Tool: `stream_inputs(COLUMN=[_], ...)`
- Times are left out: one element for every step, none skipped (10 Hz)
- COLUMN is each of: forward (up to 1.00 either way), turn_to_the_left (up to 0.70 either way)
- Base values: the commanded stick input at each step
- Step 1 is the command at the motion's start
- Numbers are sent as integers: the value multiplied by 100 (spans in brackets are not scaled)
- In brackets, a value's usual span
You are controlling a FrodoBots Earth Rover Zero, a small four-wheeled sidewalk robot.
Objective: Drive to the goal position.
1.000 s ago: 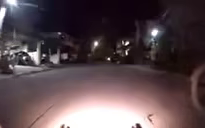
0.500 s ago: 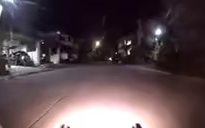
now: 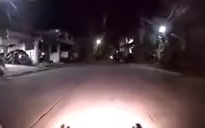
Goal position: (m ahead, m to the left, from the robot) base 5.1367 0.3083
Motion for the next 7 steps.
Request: stream_inputs(forward=[85, 85, 85, 85, 85, 85, 85], turn_to_the_left=[-34, -34, -34, -34, -34, -8, 0])
